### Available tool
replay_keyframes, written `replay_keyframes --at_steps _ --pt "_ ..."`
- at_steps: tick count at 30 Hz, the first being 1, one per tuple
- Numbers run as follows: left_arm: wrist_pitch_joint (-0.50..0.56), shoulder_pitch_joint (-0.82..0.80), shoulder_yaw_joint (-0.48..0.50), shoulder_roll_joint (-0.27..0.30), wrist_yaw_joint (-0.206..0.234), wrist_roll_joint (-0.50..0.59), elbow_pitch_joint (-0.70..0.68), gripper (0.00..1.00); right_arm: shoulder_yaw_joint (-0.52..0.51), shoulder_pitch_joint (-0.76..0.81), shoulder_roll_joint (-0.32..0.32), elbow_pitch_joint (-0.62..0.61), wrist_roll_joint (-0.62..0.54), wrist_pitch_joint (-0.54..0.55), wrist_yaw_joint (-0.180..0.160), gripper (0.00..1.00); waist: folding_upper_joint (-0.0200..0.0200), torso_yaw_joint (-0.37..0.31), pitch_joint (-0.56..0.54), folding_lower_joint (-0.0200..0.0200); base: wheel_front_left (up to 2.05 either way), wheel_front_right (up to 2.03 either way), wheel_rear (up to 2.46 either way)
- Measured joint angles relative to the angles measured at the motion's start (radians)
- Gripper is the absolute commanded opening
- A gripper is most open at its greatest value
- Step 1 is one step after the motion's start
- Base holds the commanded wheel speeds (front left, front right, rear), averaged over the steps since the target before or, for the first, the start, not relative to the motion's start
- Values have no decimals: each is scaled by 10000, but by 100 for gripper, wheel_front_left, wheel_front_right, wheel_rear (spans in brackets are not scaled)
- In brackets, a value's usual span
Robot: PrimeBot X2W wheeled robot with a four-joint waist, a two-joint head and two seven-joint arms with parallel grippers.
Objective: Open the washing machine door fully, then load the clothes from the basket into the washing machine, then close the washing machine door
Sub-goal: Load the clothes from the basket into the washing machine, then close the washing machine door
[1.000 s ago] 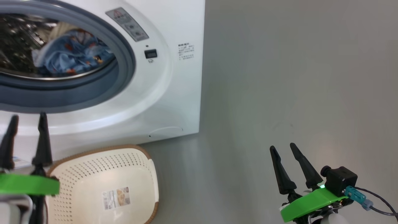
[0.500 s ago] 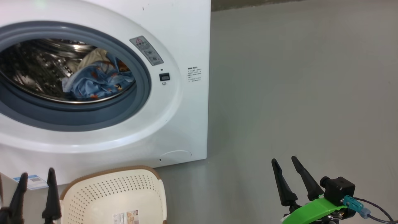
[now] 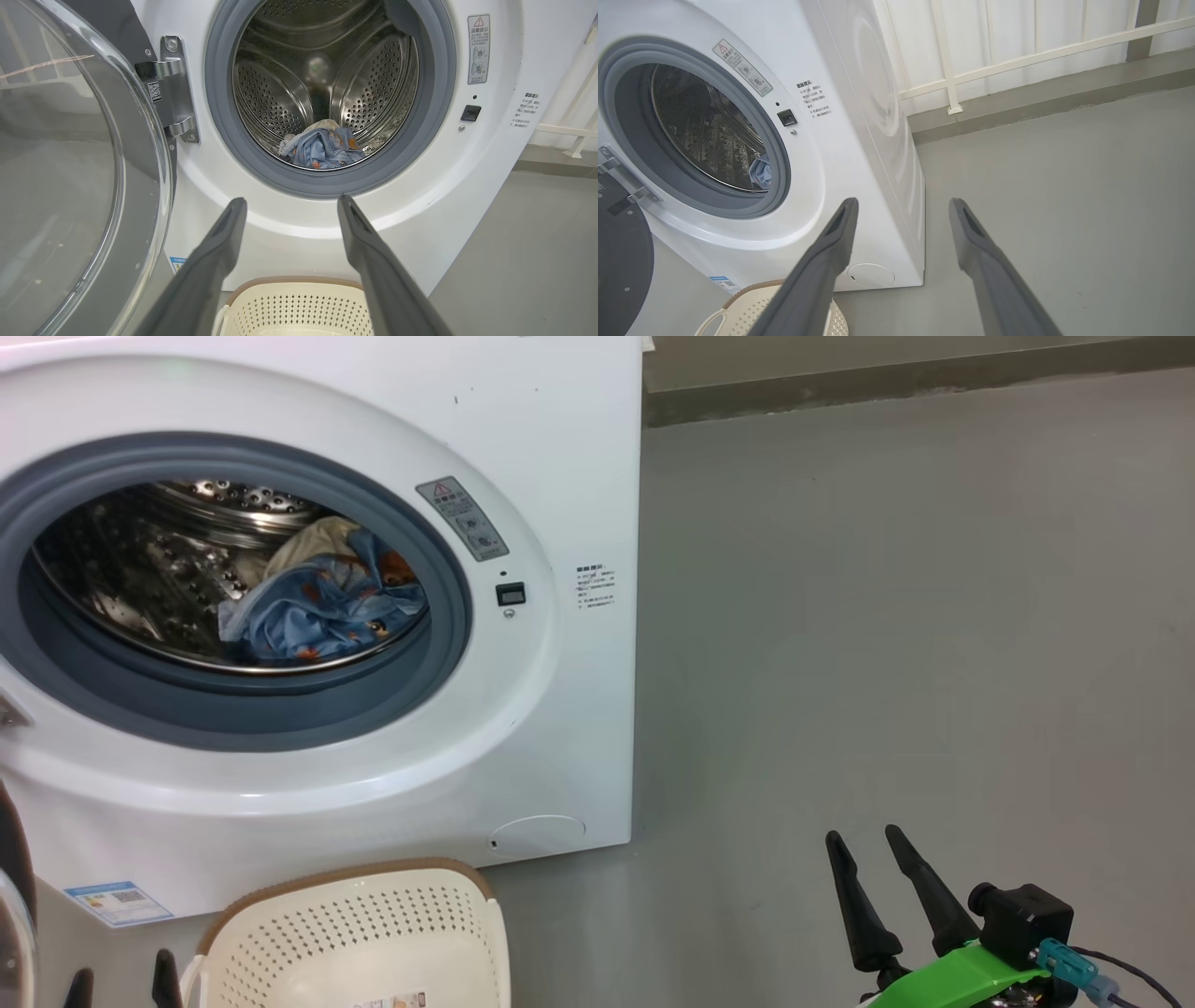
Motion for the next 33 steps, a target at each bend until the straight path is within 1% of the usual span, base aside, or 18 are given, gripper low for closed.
replay_keyframes --at_steps 8,14,33 --pt "0 497 219 -138 0 157 -282 100 -6 1 0 -21 -98 0 0 100 0 -2 -1 0 0 0 0" --pt "0 517 286 -244 0 316 -372 100 -10 0 0 -38 -188 0 0 100 0 -38 0 0 0 0 0" --pt "0 525 259 -259 0 316 -474 100 -31 -4 0 -42 -188 0 0 100 0 -43 8 0 -9 9 0"
